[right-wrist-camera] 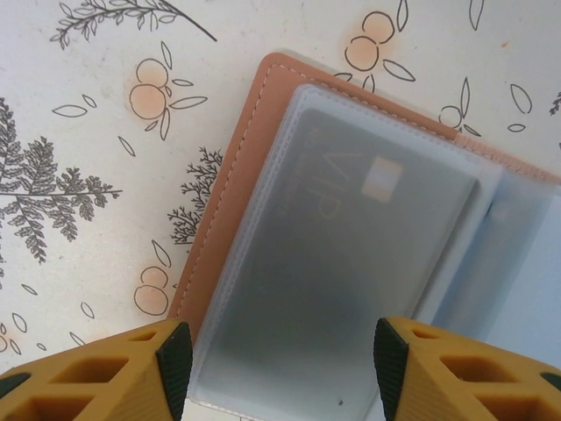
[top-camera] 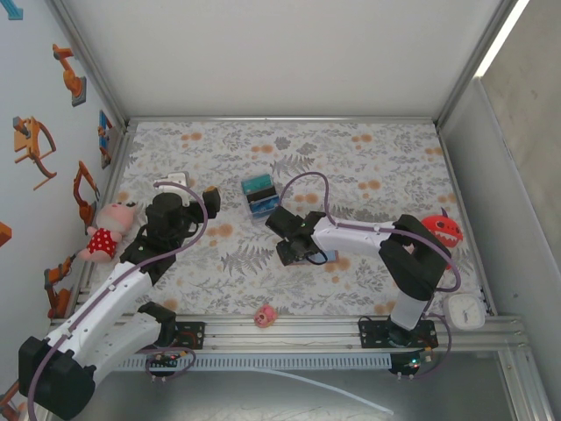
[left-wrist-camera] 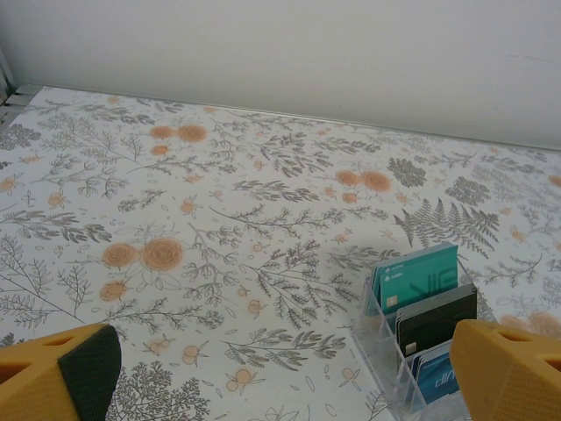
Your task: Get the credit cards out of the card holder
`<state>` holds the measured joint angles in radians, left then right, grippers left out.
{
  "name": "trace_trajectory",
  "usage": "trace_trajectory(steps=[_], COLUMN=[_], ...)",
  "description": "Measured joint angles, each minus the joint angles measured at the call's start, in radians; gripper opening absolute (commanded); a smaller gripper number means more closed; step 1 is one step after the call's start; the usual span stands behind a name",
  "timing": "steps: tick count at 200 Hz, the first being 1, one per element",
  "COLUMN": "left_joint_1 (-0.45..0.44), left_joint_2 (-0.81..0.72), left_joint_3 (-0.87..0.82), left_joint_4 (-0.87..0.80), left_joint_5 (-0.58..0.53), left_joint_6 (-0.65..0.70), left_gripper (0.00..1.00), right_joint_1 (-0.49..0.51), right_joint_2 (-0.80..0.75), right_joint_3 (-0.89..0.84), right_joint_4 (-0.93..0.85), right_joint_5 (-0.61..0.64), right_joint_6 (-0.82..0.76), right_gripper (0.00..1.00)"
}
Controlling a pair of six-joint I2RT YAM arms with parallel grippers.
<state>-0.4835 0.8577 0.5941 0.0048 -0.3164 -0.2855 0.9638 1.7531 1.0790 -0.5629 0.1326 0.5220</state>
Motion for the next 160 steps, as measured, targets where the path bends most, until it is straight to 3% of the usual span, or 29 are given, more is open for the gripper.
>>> trace_trajectory(steps=[45, 105, 160], left_joint_1=[0.000, 0.000, 0.000], left_joint_2=[0.000, -0.001, -0.002], left_joint_3=[0.000, 0.000, 0.000], left_joint_4=[-0.006, -0.013, -0.021], left_joint_5=[0.008, 0.021, 0.030], left_joint_6=[0.000, 0.000, 0.000], left_gripper=[0.97, 0.97, 0.97], right_joint_1=[0.000, -0.003, -0.055], right_joint_2=[0.011, 0.008, -0.053], right_joint_3=[-0.020, -0.038, -0.117], right_joint_4=[0.013, 0.055, 0.155], right_joint_5=[0.000, -0.004, -0.082], right_joint_6=[0.005, 0.010, 0.019], right_gripper=[0.55, 0.44, 0.34])
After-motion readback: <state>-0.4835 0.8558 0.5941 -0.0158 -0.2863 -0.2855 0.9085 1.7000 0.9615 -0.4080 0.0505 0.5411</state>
